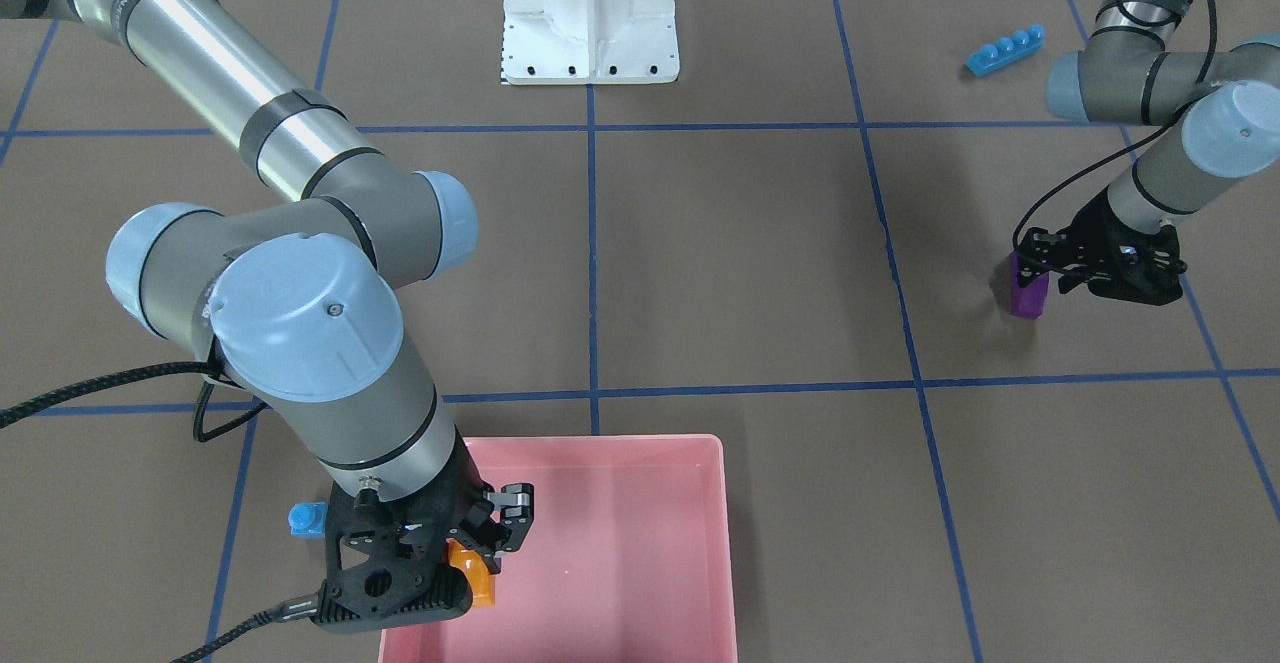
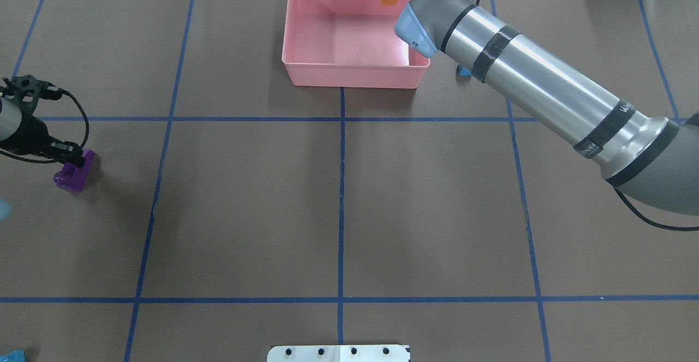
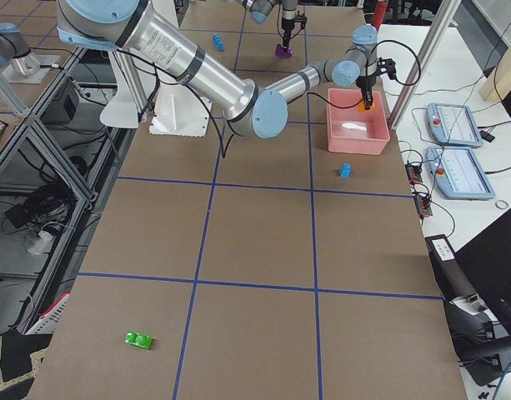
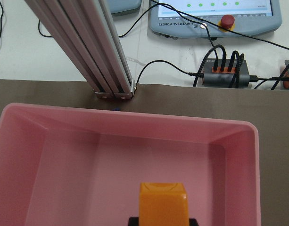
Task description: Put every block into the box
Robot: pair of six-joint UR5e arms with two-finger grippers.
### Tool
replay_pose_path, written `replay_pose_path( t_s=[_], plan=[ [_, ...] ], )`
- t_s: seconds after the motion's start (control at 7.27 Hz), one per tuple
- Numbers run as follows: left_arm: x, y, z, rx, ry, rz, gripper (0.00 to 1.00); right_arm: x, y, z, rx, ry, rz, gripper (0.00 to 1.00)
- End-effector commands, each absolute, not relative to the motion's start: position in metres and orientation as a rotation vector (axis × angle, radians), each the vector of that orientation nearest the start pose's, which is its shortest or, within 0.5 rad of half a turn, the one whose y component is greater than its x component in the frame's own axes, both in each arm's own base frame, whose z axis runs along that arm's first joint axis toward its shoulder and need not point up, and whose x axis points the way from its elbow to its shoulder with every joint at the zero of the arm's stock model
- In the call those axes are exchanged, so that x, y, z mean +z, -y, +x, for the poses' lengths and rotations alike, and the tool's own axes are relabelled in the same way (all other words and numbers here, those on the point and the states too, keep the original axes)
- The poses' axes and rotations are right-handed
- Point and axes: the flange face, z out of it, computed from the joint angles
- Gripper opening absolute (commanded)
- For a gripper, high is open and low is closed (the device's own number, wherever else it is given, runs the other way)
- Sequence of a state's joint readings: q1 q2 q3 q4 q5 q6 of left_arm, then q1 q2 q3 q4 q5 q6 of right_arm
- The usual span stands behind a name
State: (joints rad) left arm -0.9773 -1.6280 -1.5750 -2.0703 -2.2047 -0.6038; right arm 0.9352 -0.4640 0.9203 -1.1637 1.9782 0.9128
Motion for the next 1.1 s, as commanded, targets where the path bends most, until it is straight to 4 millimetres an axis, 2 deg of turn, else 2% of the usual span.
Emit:
replay_pose_path(
  t_s=[0.0, 0.14, 0.28, 0.41, 0.55, 0.69, 0.83, 0.96],
  plan=[
    [0.58, 0.488, 0.239, 0.165, -0.814, 0.094, 0.0, 0.161, 0.753, -0.441, 0.091, 0.877, 0.345, 1.0],
    [0.571, 0.488, 0.238, 0.169, -0.83, 0.101, 0.0, 0.145, 0.757, -0.434, 0.096, 0.888, 0.352, 1.0],
    [0.555, 0.487, 0.236, 0.166, -0.832, 0.095, 0.0, 0.139, 0.761, -0.424, 0.094, 0.899, 0.347, 1.0],
    [0.522, 0.49, 0.235, 0.158, -0.85, 0.046, 0.0, 0.148, 0.766, -0.412, 0.091, 0.886, 0.297, 1.0],
    [0.464, 0.52, 0.227, 0.117, -0.85, 0.048, 0.0, 0.157, 0.771, -0.399, 0.044, 0.837, 0.284, 1.0],
    [0.403, 0.553, 0.223, 0.081, -0.845, 0.052, 0.0, 0.176, 0.771, -0.385, -0.011, 0.787, 0.272, 1.0],
    [0.345, 0.584, 0.215, 0.043, -0.842, 0.057, 0.0, 0.213, 0.767, -0.369, -0.071, 0.758, 0.289, 1.0],
    [0.286, 0.613, 0.207, -0.029, -0.858, 0.075, 0.0, 0.256, 0.756, -0.364, -0.09, 0.743, 0.281, 1.0]
  ],
)
